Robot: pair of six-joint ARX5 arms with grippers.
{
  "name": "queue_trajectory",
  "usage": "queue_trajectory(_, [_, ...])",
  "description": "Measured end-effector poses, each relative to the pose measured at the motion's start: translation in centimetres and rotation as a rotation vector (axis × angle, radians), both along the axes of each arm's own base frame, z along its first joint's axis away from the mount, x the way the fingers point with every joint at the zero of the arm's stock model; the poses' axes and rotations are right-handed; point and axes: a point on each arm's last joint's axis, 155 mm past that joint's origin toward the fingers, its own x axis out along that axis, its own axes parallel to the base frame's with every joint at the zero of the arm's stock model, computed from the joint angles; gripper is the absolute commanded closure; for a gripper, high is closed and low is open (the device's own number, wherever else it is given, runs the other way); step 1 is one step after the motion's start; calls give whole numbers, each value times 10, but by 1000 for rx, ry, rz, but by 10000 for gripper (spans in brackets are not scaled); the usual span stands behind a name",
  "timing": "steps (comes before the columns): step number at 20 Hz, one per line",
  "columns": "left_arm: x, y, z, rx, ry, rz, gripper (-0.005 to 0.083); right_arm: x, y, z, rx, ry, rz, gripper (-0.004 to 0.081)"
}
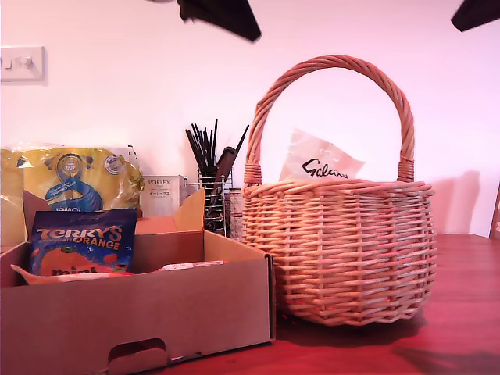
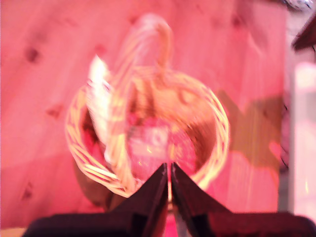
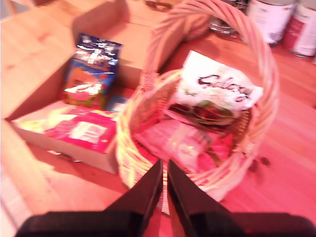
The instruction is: Move the bags of Easter eggs from the cardboard box on the left into the woven basket on the right side.
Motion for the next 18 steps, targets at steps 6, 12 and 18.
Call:
queue_trajectory(6, [12, 37, -9, 45, 70, 103, 795, 2, -3, -2, -23, -10, -7, 783])
queue_trajectory(12, [11, 72, -24, 22, -86, 319, 795, 5, -8, -4, -46, -15, -35, 783])
queue_trajectory(18, [-32, 93, -35, -134, -380, 229, 795, 5, -8, -4, -46, -15, -35, 783])
